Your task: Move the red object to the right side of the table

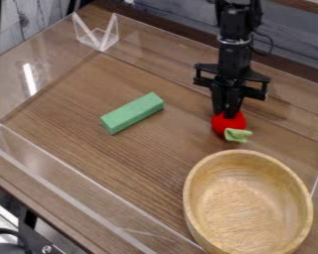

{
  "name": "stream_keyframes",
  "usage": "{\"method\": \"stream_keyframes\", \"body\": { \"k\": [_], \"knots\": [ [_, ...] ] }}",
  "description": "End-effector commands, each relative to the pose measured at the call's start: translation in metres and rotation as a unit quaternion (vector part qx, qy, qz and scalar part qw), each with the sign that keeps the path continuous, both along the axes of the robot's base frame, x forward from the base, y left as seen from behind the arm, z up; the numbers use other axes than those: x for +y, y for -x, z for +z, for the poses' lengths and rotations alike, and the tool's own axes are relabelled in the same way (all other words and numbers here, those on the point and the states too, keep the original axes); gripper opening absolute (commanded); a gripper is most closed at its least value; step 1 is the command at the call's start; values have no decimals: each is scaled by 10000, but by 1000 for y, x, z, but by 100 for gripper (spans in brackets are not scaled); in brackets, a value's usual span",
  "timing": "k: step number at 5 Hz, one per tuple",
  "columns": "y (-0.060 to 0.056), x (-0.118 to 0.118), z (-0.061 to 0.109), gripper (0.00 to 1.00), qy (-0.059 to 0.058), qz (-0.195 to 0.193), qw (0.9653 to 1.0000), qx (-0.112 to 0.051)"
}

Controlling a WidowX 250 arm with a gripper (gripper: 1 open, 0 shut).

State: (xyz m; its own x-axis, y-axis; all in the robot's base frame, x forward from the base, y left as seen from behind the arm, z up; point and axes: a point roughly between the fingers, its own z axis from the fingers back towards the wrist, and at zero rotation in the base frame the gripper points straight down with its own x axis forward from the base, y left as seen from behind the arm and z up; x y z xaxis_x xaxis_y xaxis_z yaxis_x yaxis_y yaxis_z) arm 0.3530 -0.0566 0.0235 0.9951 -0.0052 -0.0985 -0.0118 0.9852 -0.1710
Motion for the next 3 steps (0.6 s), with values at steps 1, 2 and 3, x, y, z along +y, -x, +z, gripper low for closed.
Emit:
{"method": "stream_keyframes", "body": {
  "k": [1,2,3],
  "knots": [
    [5,-21,-9,0,39,-320,9995,-18],
    [6,-22,-11,0,42,-344,9994,2],
    [7,-23,-13,0,46,-367,9993,22]
  ]
}}
